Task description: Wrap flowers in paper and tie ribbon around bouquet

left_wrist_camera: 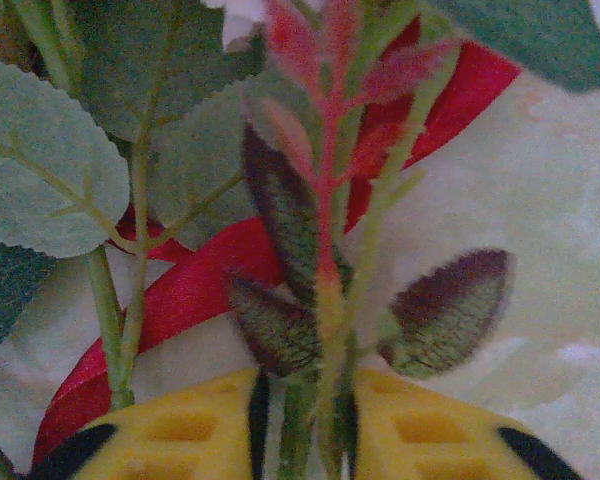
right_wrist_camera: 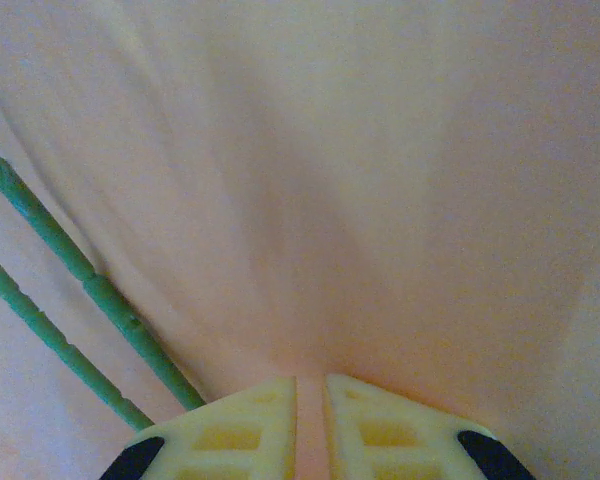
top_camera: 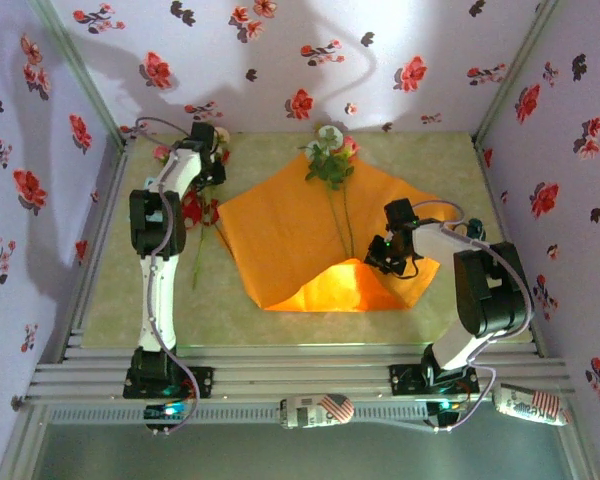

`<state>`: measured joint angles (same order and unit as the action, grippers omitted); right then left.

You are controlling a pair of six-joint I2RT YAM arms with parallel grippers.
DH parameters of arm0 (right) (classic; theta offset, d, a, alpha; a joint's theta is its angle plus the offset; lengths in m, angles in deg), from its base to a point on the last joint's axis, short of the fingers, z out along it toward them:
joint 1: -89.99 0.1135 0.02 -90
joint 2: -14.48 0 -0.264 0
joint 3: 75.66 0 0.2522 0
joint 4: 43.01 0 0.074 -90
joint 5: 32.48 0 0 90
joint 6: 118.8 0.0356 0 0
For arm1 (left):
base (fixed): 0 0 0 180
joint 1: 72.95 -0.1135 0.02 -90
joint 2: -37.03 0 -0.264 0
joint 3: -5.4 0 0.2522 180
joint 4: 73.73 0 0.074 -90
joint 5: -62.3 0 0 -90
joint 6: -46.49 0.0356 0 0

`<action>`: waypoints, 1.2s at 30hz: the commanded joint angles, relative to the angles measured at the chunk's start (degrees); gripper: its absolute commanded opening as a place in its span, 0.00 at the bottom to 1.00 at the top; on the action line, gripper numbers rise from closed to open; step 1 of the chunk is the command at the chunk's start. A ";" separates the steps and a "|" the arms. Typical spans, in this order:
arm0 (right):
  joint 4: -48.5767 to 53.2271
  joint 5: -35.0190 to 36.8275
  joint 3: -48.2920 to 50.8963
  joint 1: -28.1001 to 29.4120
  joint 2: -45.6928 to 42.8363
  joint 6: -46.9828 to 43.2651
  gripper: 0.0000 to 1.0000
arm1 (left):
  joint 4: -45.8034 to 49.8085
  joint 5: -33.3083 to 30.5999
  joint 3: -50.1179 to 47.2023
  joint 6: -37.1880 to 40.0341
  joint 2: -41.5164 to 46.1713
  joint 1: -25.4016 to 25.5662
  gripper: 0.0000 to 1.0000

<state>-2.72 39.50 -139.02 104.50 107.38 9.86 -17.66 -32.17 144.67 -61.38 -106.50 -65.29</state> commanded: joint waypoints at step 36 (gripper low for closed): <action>26.56 -10.33 8.42 11.34 -13.52 -4.70 0.13 | -0.80 8.20 -14.18 -19.29 32.65 11.46 0.00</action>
<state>20.62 27.54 -131.57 115.01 93.28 3.98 -14.54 -34.71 133.28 -74.67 -75.99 -57.07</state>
